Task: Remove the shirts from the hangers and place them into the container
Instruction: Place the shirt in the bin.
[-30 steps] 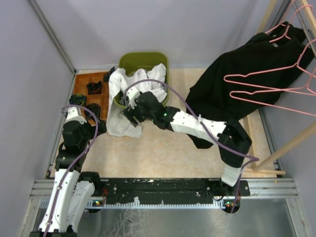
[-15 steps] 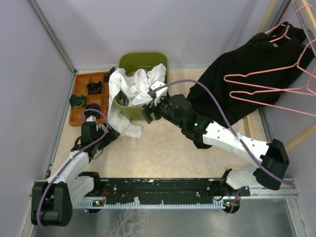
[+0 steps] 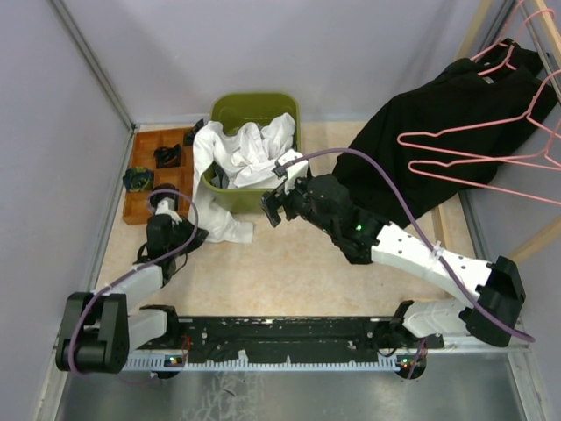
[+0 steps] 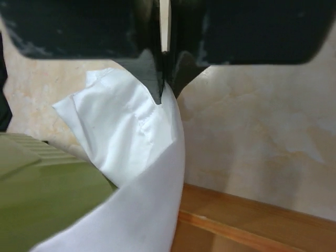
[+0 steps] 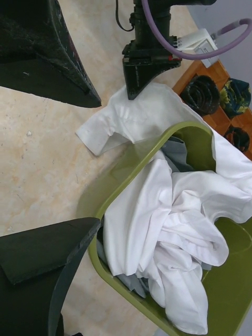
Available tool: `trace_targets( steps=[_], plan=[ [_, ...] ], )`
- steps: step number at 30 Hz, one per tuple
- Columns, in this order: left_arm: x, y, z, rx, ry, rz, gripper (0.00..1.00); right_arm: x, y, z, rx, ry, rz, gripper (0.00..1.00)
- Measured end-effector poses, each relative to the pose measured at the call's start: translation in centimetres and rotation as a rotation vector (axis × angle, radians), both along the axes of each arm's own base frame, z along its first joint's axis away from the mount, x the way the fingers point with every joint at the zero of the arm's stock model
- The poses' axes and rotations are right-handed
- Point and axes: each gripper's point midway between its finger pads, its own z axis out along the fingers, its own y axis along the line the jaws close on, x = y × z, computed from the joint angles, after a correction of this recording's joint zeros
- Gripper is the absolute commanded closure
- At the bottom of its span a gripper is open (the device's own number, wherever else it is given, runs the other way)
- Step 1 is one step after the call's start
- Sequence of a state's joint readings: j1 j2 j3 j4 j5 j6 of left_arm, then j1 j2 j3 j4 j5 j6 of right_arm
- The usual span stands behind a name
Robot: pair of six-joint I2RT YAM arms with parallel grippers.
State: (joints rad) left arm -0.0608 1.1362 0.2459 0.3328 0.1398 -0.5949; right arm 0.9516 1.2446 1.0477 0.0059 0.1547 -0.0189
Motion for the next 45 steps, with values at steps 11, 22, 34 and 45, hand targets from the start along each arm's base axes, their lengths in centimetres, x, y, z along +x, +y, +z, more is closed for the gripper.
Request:
trace_targets(
  steps=[11,22,34,45],
  plan=[
    [1.9,0.3,12.3,0.065,-0.233,-0.027,1.00,-0.6,-1.1,-1.6,0.001,0.061,-0.033,0.14],
    [4.4,0.6,30.8,0.160,-0.583,-0.046,1.00,-0.5,-1.8,-1.8,0.018,0.074,-0.073,0.14],
    [11.0,-11.7,33.2,0.035,-0.639,-0.402,1.00,-0.3,-2.9,-0.4,0.125,0.065,-0.145,0.15],
    [15.3,-15.9,16.9,0.067,-0.299,-0.469,0.75,-0.4,-3.0,-0.2,0.161,0.084,-0.158,0.15]
  ],
)
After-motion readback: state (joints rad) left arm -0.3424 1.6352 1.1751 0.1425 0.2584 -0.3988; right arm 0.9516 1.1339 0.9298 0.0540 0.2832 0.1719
